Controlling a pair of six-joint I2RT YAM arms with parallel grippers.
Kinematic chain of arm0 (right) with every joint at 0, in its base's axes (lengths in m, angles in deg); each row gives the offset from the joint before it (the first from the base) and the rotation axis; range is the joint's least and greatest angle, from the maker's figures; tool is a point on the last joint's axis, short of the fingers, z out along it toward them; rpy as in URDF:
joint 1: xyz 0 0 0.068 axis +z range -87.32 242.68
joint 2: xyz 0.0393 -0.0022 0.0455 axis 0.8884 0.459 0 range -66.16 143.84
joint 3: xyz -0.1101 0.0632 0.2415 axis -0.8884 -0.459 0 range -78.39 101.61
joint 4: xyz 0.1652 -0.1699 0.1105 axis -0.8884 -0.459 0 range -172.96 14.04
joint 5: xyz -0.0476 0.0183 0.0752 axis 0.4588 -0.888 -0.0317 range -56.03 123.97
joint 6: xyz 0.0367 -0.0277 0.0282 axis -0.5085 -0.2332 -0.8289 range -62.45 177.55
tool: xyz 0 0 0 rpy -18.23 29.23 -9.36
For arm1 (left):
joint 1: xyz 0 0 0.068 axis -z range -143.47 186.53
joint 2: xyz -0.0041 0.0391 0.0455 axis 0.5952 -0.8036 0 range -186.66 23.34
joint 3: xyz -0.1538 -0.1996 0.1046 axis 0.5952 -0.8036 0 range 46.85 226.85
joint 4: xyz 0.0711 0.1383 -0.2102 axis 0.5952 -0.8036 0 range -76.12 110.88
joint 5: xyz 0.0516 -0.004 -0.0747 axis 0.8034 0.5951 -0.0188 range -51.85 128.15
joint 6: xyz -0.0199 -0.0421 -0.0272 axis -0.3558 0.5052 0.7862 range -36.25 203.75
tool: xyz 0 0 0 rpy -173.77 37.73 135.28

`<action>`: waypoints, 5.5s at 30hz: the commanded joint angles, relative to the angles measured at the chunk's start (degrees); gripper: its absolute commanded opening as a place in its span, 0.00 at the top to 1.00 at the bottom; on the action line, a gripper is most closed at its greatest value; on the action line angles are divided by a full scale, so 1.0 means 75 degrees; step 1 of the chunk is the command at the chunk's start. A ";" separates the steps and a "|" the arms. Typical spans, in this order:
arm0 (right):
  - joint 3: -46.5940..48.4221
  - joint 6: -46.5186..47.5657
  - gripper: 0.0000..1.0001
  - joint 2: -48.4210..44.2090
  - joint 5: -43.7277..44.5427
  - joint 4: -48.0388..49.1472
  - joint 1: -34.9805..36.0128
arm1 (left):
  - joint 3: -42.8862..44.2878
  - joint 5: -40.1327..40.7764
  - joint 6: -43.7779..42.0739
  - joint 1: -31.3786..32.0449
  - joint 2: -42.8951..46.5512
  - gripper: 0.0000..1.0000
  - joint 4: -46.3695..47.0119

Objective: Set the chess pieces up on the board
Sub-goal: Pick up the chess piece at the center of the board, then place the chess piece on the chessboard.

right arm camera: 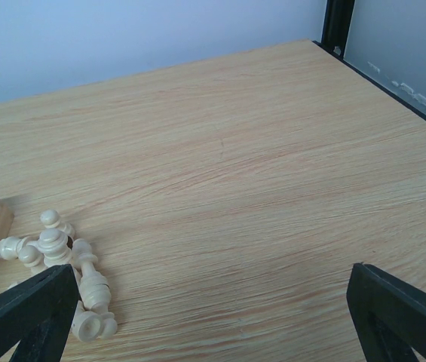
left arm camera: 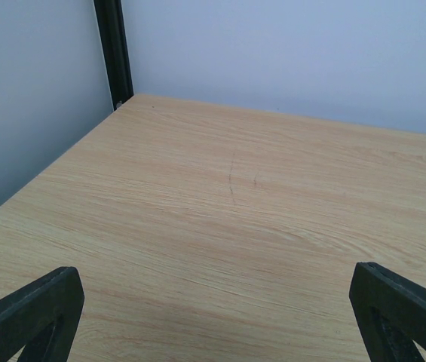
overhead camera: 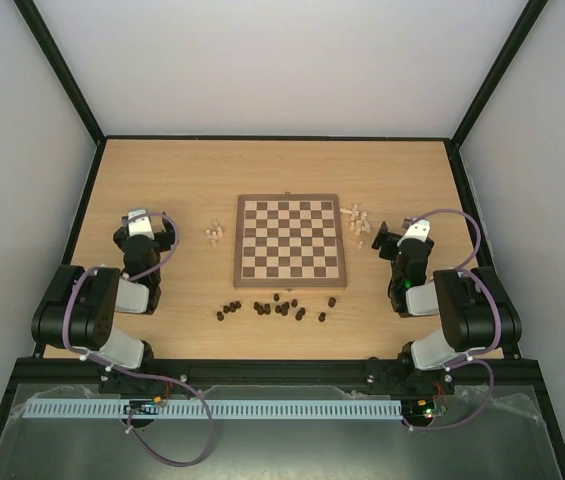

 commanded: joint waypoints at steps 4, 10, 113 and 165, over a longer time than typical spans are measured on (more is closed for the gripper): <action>0.0041 -0.0005 0.01 -0.0032 0.0047 0.0177 -0.0046 | -0.0027 0.0607 0.0313 -0.0050 0.0160 0.00 0.0398; 0.1368 -0.0337 0.01 -0.0822 0.0898 -0.2702 -0.0042 | -0.0221 0.0589 0.0289 -0.0038 0.0247 0.00 0.0694; 0.5171 -0.3814 0.98 -0.1909 0.0350 -1.3745 0.6085 | 0.2372 -0.3262 0.4301 0.3179 0.6106 0.01 -1.1333; 0.6021 -0.2693 0.32 -0.1138 -0.0358 -1.3807 0.5231 | 0.2399 -0.3511 0.4564 0.3196 0.5105 0.01 -1.1083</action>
